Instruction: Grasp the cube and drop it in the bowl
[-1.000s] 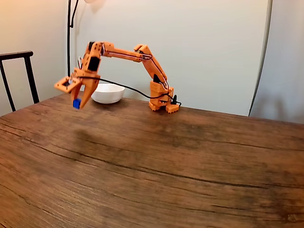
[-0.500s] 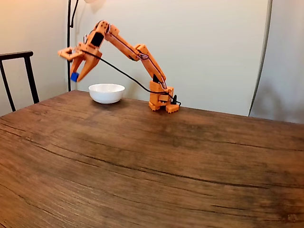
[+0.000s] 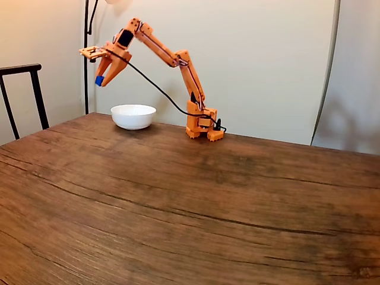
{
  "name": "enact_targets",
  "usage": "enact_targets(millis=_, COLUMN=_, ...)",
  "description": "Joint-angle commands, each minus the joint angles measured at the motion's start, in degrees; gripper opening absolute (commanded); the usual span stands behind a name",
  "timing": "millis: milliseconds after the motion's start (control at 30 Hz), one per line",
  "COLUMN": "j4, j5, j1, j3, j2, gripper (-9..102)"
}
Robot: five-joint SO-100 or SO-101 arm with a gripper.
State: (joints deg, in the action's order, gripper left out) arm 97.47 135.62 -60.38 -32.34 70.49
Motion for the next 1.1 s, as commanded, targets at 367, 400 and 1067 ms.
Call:
enact_targets(millis=367, j4=-1.58, j5=1.93, j1=-13.01, j3=-33.84, j2=24.70, gripper=5)
enact_targets(millis=400, j4=-2.46, j5=2.37, j1=-13.89, j3=-36.47, j2=25.93, gripper=5)
enact_targets(millis=1067, j4=-29.79, j5=2.99, j1=-25.75, j3=-71.81, j2=32.87, gripper=6)
